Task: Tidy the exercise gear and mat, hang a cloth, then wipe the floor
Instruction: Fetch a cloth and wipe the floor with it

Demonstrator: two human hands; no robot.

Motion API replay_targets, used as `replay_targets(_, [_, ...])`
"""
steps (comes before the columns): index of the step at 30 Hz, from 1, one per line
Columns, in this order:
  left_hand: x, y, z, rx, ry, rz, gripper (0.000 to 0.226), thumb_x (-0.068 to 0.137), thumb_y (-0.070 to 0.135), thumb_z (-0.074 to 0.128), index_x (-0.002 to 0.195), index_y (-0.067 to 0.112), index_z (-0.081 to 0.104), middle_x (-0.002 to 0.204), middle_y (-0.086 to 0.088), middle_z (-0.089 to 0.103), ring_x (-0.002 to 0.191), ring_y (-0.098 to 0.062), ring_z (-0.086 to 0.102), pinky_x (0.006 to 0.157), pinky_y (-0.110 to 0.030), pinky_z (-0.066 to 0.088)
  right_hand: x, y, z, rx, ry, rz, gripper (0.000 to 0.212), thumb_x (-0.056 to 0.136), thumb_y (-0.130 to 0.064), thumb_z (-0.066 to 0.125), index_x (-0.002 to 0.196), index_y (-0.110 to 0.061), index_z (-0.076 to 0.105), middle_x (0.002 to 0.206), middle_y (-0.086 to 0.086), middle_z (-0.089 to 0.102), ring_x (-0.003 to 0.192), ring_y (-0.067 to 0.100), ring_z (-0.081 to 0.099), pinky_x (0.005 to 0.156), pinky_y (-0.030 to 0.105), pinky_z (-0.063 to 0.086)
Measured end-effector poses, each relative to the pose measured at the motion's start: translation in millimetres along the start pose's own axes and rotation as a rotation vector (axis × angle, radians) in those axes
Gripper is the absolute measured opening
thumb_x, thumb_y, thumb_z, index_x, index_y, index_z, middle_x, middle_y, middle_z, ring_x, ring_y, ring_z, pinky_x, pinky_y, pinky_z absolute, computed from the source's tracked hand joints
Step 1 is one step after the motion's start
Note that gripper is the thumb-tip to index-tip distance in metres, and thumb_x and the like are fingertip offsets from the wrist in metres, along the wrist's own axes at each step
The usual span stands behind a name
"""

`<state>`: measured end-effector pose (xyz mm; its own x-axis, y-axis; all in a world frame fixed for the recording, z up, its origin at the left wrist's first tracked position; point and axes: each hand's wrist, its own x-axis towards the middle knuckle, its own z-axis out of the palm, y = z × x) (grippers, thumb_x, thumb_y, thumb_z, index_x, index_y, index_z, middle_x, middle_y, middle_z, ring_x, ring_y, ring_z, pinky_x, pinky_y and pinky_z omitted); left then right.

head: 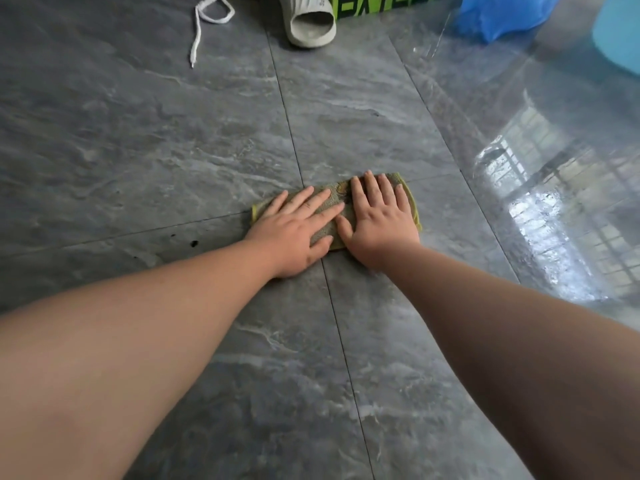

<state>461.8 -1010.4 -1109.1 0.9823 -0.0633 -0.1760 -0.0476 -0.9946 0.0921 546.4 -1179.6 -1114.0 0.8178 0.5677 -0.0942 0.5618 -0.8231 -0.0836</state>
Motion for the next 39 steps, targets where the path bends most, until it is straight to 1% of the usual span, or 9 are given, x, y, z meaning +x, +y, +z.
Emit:
replay_targets(4, [-5, 8, -1, -0.006, -0.033, -0.034, 0.061, 0.098, 0.057, 0.017, 0.152, 0.045, -0.008, 0.164, 0.012, -0.014, 0.15, -0.012, -0.014, 0.121, -0.046, -0.006, -2, 5, -3, -0.003, -0.037, -0.018, 0.079, 0.093, -0.064, 0.014, 0.158, -0.022, -0.002, 0.166, 0.005, -0.005, 0.152, 0.024, -0.009, 0.123, 0.045, -0.005])
replay_targets(8, [-12, 30, 0, -0.033, -0.061, -0.029, 0.06, 0.099, 0.056, 0.016, 0.152, 0.044, -0.01, 0.164, 0.009, -0.015, 0.15, -0.014, -0.016, 0.121, -0.047, -0.009, -17, 19, -3, 0.008, -0.042, -0.034, 0.078, 0.092, -0.065, 0.014, 0.158, -0.025, 0.0, 0.166, 0.002, -0.004, 0.152, 0.021, -0.008, 0.123, 0.043, -0.003])
replay_targets(13, [-6, 75, 0, -0.07, -0.105, -0.02, 0.06, 0.1, 0.055, 0.018, 0.152, 0.042, -0.01, 0.163, 0.007, -0.018, 0.149, -0.015, -0.018, 0.12, -0.047, -0.011, -43, 57, -6, 0.009, -0.023, -0.012, 0.076, 0.093, -0.065, 0.018, 0.158, -0.028, 0.004, 0.166, -0.001, 0.001, 0.152, 0.018, -0.004, 0.123, 0.041, -0.003])
replay_targets(18, [15, 130, 1, -0.065, -0.132, 0.036, 0.06, 0.1, 0.055, 0.018, 0.153, 0.042, -0.007, 0.164, 0.006, -0.017, 0.15, -0.016, -0.017, 0.12, -0.049, -0.01, -73, 111, -8, -0.006, -0.037, 0.059, 0.076, 0.092, -0.067, 0.015, 0.158, -0.029, 0.002, 0.166, -0.002, -0.001, 0.152, 0.017, -0.006, 0.123, 0.04, -0.004])
replay_targets(22, [18, 149, 6, -0.047, -0.117, 0.047, 0.058, 0.1, 0.055, 0.016, 0.153, 0.043, -0.008, 0.164, 0.007, -0.016, 0.15, -0.017, -0.016, 0.12, -0.05, -0.01, -88, 127, -7, 0.009, -0.043, 0.08, 0.075, 0.093, -0.066, 0.015, 0.158, -0.03, 0.003, 0.166, -0.002, -0.001, 0.152, 0.018, -0.005, 0.123, 0.041, -0.004])
replay_targets(26, [3, 164, 6, -0.038, -0.127, 0.044, 0.059, 0.101, 0.052, 0.016, 0.152, 0.042, -0.011, 0.164, 0.007, -0.017, 0.15, -0.017, -0.016, 0.12, -0.05, -0.01, -106, 129, -10, 0.022, -0.059, 0.086, 0.076, 0.092, -0.065, 0.016, 0.158, -0.029, 0.003, 0.166, -0.002, 0.0, 0.152, 0.018, -0.005, 0.123, 0.042, -0.003])
replay_targets(34, [-49, 221, 19, -0.035, -0.131, 0.038, 0.06, 0.101, 0.05, 0.016, 0.153, 0.039, -0.011, 0.164, 0.006, -0.018, 0.15, -0.018, -0.017, 0.12, -0.051, -0.01, -180, 140, -8, 0.032, -0.089, 0.094, 0.079, 0.09, -0.066, 0.013, 0.158, -0.027, 0.005, 0.166, 0.0, 0.003, 0.153, 0.021, -0.003, 0.123, 0.044, -0.003])
replay_targets(39, [-92, 259, 30, -0.055, -0.147, 0.019, 0.061, 0.101, 0.05, 0.018, 0.154, 0.038, -0.01, 0.164, 0.005, -0.018, 0.15, -0.018, -0.017, 0.12, -0.051, -0.009, -237, 143, -1, 0.047, -0.069, 0.098, 0.077, 0.091, -0.065, 0.015, 0.158, -0.028, 0.006, 0.166, -0.002, 0.004, 0.153, 0.02, -0.001, 0.123, 0.045, -0.002])
